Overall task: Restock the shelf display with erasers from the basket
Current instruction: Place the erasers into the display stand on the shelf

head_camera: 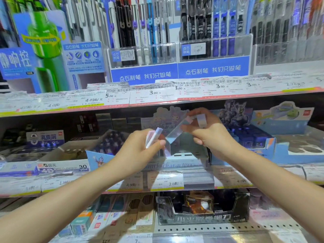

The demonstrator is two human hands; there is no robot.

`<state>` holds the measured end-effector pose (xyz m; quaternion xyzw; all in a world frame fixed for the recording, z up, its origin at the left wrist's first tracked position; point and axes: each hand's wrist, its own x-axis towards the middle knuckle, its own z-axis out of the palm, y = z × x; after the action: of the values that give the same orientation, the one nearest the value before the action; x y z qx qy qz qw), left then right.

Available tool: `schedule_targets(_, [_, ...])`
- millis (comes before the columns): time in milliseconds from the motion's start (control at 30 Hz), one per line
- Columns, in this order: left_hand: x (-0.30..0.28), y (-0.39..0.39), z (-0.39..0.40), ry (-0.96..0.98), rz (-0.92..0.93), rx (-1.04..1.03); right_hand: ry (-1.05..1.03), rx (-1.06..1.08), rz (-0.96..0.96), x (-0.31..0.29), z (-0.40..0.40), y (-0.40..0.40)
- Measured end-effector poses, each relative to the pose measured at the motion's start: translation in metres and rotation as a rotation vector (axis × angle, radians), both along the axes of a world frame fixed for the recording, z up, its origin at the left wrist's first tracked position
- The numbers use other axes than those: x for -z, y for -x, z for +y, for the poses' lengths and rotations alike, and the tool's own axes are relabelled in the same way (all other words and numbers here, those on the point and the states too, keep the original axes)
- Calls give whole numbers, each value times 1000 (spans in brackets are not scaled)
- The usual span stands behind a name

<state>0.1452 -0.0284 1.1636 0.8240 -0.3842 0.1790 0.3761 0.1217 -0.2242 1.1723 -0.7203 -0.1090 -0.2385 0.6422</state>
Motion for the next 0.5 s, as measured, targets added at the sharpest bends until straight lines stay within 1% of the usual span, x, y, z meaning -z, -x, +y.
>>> schedule_targets(67, [2,-6,7,-86,-176,-29,111,82,-5,-5,-6,-5])
schedule_targets(133, [2,-10,12,-211,-320,-27,327,168,-55,-9,-8,-9])
schedule_targets(200, [1,-15,14,-329,-385,-24,605,267,-87,-11,-7,-15])
schedule_targets(267, [0,-20,13,-421,-406,-48,805,306,-53,-12,-6,-21])
schedule_targets(300, [0,-23,12,-451,-391,-63,860,301,-29,-13,-5,-24])
schedule_targets(367, [2,-25,10,-473,-327,-50,901,284,-23,-13,-3,-27])
schedule_targets(500, [3,-28,10,-472,-289,-42,879,206,-55,-10,0,-32])
